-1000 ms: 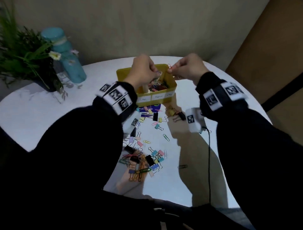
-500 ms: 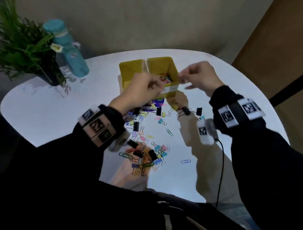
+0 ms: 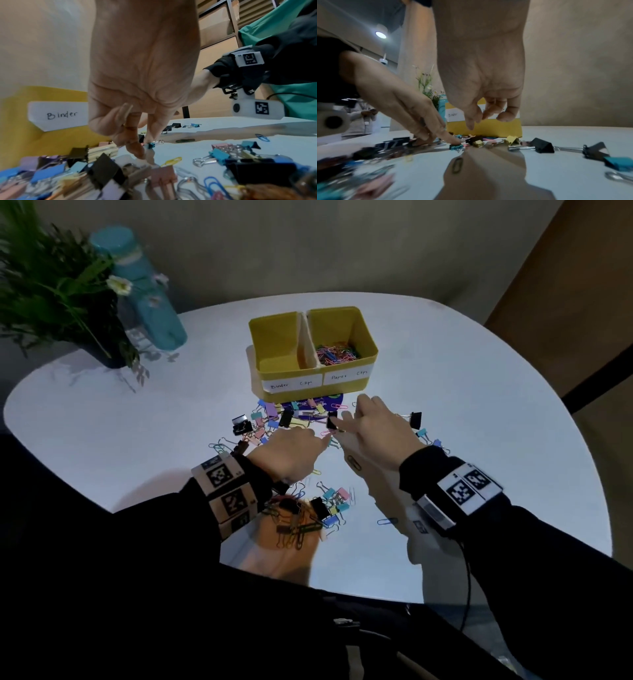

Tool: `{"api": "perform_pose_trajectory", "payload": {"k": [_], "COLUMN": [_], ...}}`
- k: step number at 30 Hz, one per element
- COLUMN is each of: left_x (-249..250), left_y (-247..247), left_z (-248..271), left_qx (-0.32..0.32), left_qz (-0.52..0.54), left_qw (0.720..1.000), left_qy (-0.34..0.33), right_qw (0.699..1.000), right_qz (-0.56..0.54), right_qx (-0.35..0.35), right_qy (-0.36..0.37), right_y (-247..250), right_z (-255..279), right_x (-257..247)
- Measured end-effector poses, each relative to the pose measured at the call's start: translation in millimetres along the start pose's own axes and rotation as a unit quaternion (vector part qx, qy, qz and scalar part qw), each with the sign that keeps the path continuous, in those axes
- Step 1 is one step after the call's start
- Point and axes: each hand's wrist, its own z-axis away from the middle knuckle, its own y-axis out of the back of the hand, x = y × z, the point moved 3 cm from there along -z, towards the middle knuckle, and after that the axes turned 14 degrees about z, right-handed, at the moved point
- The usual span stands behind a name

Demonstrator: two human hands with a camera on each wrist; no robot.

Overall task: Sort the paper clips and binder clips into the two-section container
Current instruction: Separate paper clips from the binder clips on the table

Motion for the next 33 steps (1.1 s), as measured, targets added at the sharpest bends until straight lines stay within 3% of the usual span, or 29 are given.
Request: {"api": "perform_pose_trajectory", "payload": {"k": [4, 8, 10, 13, 18, 21, 24, 29, 33], "left_x": [-12.1, -17.9, -18.1, -14.5, -17.4, -19.6, -14.6, -1.5, 9.0], "left_y": [-5.4, -8.6, -8.7, -8.8, -9.9, -7.7, -2.8, -2.1, -3.2], "left_z": [9.4, 12.0, 9.2, 4.6, 4.8, 8.7, 6.9, -6.5, 1.7], "left_qx": [-0.015, 0.007, 0.011, -0.014, -0.015, 0.01, 0.047, 0.021, -0.008], "left_qz": [0.054, 0.116, 0.1, 0.05, 0.017, 0.042, 0.053, 0.024, -0.011], "left_qw": [0.998, 0.993, 0.994, 0.998, 0.999, 0.999, 0.997, 0.999, 1.0], "left_qy": [0.001, 0.014, 0.03, 0.046, 0.036, 0.029, 0.023, 0.04, -0.025], "right_qw": [0.998, 0.999, 0.999, 0.998, 0.997, 0.996, 0.997, 0.998, 0.996], "right_qz": [0.04, 0.033, 0.021, 0.031, 0.059, 0.079, 0.056, 0.008, 0.039], "right_qx": [-0.026, 0.001, 0.017, -0.011, -0.023, -0.038, -0.027, -0.04, -0.076], "right_qy": [0.043, 0.02, 0.037, 0.062, 0.042, -0.013, -0.054, -0.051, -0.036], "right_y": [-20.0, -19.4, -13.6, -12.8, -16.7, -12.8, 0.3, -2.9, -12.2], "right_z": [30.4, 40.1, 37.4, 35.4, 45.3, 52.0, 38.6, -12.3, -27.5], "right_x": [-2.9, -0.6, -7.3, -20.1, 9.2, 38.3, 47.2, 23.9, 12.1]}}
